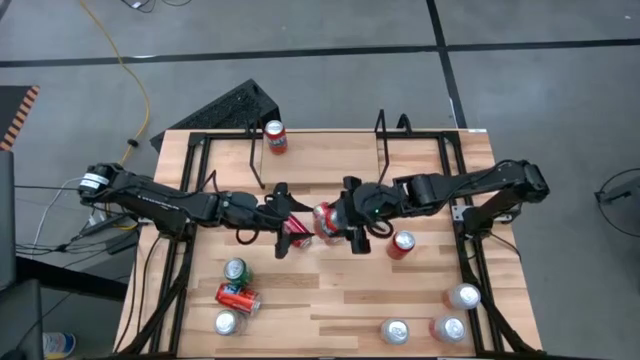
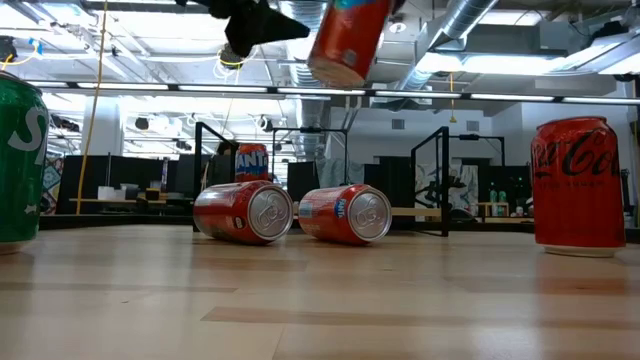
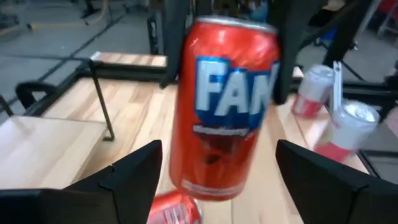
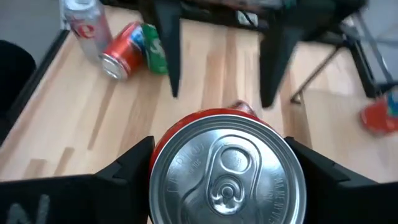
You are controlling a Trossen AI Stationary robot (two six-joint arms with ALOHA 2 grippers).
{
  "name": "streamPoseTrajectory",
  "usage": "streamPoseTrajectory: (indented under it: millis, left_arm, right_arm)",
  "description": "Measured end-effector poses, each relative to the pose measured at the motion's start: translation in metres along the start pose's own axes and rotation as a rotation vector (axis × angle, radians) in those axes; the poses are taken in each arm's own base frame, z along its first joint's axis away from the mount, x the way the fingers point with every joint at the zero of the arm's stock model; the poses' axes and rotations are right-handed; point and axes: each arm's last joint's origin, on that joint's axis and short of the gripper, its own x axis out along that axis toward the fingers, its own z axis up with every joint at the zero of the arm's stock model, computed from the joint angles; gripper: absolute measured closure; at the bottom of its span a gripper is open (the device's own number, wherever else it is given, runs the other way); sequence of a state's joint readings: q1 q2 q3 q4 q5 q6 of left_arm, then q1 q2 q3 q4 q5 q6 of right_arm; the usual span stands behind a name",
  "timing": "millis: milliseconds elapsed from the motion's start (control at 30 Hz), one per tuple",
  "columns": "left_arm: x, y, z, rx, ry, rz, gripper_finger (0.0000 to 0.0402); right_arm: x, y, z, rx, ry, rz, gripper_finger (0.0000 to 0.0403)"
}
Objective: Place canned beverage on shelf
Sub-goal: Put the red soda can on the shelf and align with the other red soda can
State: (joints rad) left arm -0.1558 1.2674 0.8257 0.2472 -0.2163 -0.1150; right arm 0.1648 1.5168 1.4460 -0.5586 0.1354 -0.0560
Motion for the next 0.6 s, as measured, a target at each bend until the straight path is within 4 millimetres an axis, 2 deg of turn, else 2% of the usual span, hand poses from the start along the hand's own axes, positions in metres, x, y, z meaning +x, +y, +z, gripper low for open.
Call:
streamPoseTrajectory:
  millis: [167, 333, 467, 600]
  left_arm:
    - [0.000, 0.005, 0.001, -0.020, 0.006, -0.047, 0.0074]
    - [0.001, 0.015, 0.000, -0.065, 0.039, -0.112, 0.0070]
    - [0.002, 0.021, 0.002, -0.096, 0.042, -0.276, 0.0070]
    - [0.002, 0.024, 0.003, -0.107, 0.048, -0.349, 0.0070]
  right_arm:
    - [-0.004, 0.003, 0.005, -0.016, -0.048, 0.007, 0.0135]
    - [-0.004, 0.007, 0.011, -0.086, -0.103, 0.028, 0.0135]
    - [-0.005, 0.011, 0.014, -0.137, -0.135, 0.048, 0.0135]
    - [-0.006, 0.012, 0.016, -0.144, -0.164, 0.111, 0.0135]
